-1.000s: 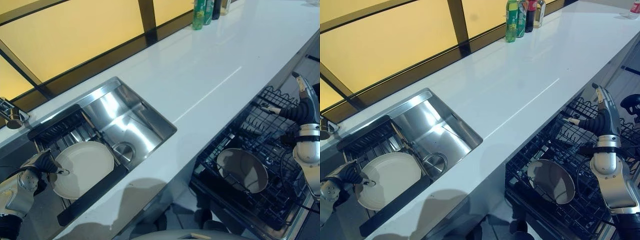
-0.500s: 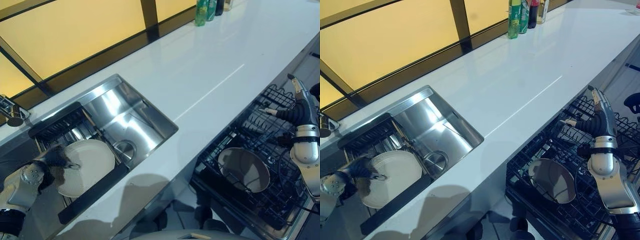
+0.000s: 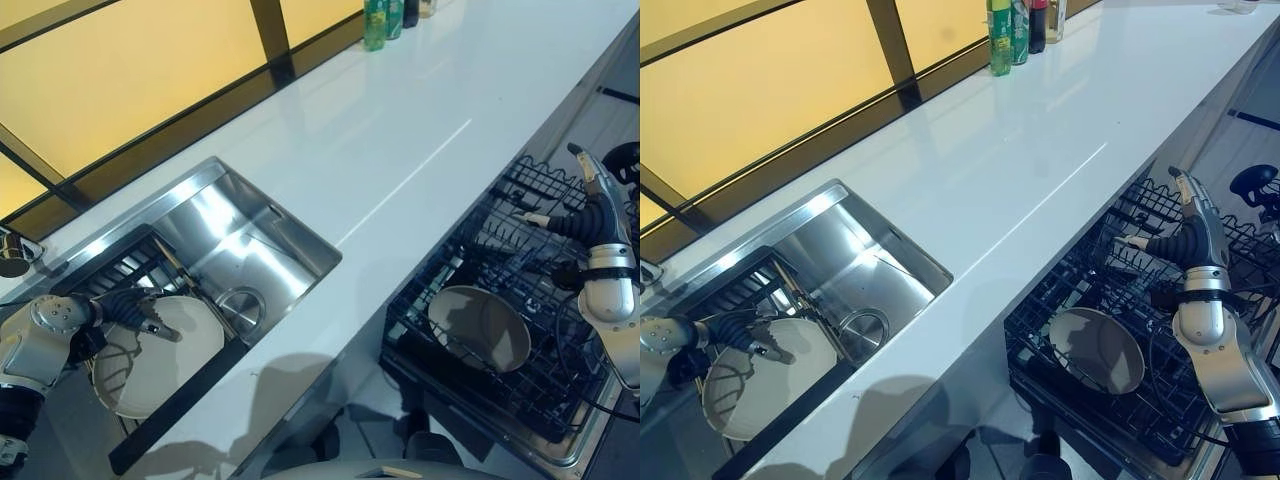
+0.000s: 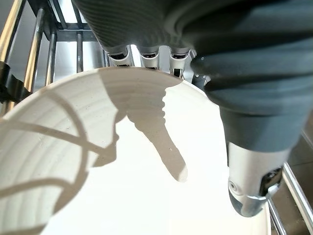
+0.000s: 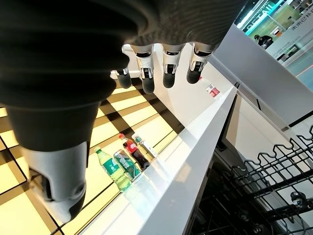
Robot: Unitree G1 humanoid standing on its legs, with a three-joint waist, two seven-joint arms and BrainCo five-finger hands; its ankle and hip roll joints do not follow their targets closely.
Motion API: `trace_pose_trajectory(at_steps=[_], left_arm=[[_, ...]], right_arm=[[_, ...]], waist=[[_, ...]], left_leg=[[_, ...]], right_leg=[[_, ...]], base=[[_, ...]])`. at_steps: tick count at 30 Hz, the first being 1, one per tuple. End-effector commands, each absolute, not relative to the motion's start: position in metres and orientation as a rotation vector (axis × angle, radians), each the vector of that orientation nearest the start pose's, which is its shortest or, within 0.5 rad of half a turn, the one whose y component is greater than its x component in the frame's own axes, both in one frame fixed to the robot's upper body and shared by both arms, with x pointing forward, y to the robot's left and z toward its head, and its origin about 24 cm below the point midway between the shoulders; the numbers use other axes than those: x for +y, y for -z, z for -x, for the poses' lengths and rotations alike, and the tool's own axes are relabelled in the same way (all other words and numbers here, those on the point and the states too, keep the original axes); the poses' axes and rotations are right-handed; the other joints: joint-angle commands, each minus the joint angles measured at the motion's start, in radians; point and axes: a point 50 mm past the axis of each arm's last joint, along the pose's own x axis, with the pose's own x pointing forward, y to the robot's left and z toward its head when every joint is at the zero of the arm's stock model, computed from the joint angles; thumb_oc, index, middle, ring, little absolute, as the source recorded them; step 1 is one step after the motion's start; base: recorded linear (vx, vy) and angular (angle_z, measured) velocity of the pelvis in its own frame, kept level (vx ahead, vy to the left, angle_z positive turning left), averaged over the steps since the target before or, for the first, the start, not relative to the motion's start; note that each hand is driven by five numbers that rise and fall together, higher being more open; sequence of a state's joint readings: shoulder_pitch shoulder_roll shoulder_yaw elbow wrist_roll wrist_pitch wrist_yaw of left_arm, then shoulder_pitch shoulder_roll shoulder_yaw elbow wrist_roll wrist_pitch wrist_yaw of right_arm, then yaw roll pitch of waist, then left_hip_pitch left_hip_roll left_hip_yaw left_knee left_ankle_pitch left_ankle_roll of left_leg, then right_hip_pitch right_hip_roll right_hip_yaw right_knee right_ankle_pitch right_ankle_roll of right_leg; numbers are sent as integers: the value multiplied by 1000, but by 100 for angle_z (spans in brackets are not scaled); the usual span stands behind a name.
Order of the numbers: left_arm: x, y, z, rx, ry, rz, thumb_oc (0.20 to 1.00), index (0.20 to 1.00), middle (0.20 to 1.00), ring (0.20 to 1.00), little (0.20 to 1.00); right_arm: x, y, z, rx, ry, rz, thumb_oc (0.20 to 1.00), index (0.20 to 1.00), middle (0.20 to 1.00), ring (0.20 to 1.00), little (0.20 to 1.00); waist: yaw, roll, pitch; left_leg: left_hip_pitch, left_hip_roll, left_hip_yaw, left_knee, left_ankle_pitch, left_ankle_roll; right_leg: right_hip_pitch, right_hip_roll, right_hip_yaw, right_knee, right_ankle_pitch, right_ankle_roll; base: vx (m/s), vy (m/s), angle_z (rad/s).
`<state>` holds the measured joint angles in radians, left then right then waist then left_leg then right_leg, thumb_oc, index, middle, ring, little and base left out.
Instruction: Pick up plates and place into dishwasher.
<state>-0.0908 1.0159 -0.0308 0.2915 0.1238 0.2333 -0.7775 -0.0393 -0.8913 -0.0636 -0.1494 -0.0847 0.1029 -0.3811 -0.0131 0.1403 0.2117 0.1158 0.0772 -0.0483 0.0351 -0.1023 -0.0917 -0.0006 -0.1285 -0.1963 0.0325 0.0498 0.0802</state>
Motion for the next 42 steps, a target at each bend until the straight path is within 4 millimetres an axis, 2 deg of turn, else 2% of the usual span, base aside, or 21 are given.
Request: trace_pose_trajectory(at_steps=[1,2,4,23,30,32,37,42], left_arm=[[359,-80,-227,932,522,-910,1000,1000,1000,1000,1000],[359,-80,-227,946,531,-905,1000,1000,1000,1000,1000],[358,-80,-226,944,537,-898,200,200,200,200,200],[370,-96,-227,881,444,-888,200,200,200,200,200],[370,-105,-230,807,400,-901,200,200,200,200,200],[371,-109,-232,768,357,-911,200,200,200,200,200],[387,-139,-239,490,16,-980,200,200,200,200,200],[385,-167,-242,174,-248,-1033,200,200,200,200,200]], right_arm=[[-284,-201,-253,-439,396,969,1000,1000,1000,1000,1000],[-284,-202,-253,-438,395,969,1000,1000,1000,1000,1000],[-284,-202,-254,-439,397,968,1000,1000,1000,1000,1000],[-283,-200,-253,-440,400,960,1000,1000,1000,1000,1000],[-285,-203,-253,-457,420,962,1000,1000,1000,1000,1000],[-285,-204,-254,-462,427,963,1000,1000,1000,1000,1000],[-292,-211,-249,-494,484,953,1000,1000,1000,1000,1000],[-297,-219,-247,-541,555,946,1000,1000,1000,1000,1000]], waist=[[3,-36,-70],[3,-37,-70],[5,-37,-69],[26,-44,-79],[38,-46,-86],[40,-47,-87],[54,-59,-95],[81,-80,-98]], left_leg=[[-116,-23,35,32,65,28],[-116,-23,35,32,64,29],[-116,-24,33,33,64,29],[-116,-22,27,28,68,28],[-115,-20,24,25,69,27],[-114,-20,23,23,71,27],[-115,-20,14,17,75,28],[-124,-20,-5,21,76,26]], right_leg=[[30,-46,46,178,-198,53],[30,-46,46,178,-198,53],[30,-45,46,179,-198,52],[42,-37,30,169,-199,46],[48,-36,22,169,-203,44],[49,-35,20,169,-203,44],[53,-31,10,169,-209,42],[57,-26,-2,170,-216,34]], base=[[0,0,0],[0,0,0],[0,0,0],[0,0,0],[0,0,0],[0,0,0],[-27,-16,0],[-45,-34,2]])
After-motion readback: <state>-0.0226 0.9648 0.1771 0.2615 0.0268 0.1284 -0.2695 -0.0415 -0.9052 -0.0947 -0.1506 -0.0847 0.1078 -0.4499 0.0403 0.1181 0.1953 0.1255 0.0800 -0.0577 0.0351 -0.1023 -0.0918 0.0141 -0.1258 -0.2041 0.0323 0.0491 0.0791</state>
